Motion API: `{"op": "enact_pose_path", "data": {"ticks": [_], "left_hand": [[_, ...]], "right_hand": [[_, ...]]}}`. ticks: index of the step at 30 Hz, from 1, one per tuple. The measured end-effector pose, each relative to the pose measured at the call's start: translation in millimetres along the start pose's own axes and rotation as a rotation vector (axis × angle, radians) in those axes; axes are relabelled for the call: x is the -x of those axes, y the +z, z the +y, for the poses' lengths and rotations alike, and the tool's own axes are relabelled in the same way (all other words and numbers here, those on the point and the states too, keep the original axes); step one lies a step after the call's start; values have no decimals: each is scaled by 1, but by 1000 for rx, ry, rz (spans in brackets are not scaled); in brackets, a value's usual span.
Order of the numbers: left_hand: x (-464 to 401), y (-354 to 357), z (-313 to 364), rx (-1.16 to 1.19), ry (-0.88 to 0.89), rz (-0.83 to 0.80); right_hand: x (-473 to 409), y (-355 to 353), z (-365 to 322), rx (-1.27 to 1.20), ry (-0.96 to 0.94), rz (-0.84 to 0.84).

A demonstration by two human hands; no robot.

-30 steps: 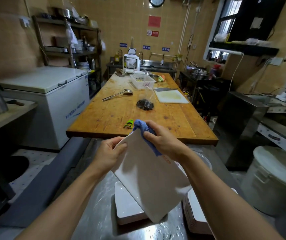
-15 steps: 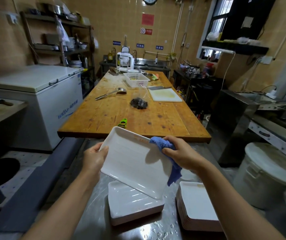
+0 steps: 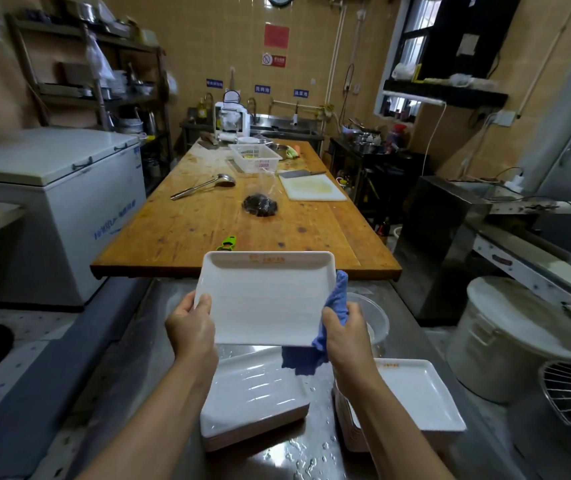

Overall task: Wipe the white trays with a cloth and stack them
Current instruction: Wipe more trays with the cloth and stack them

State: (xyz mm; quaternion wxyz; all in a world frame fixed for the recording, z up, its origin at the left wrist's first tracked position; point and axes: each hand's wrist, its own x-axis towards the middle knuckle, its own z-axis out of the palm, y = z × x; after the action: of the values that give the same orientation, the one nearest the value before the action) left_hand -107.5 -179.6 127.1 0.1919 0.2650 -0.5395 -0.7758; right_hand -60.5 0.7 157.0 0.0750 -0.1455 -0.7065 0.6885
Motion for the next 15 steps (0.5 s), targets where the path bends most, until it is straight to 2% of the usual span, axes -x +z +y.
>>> {"op": "enact_pose_path", "data": {"ticks": [4, 7, 9, 11, 12, 15], "left_hand": [[16, 9, -7, 30, -36, 37], [21, 15, -14, -69, -118, -53], [23, 17, -14, -224, -147, -105], [29, 17, -9, -260, -219, -160], [34, 19, -4, -224, -292, -226], [48, 29, 19, -10, -560, -570]], "right_hand": [[1, -9, 2, -7, 6, 40], [-4, -23, 1, 75, -85, 142], [-4, -32, 0, 188, -257, 242], [-3, -38, -3, 308, -490, 342], [-3, -39, -4, 356, -606, 373], [-1, -40, -4, 490, -921, 365]]}}
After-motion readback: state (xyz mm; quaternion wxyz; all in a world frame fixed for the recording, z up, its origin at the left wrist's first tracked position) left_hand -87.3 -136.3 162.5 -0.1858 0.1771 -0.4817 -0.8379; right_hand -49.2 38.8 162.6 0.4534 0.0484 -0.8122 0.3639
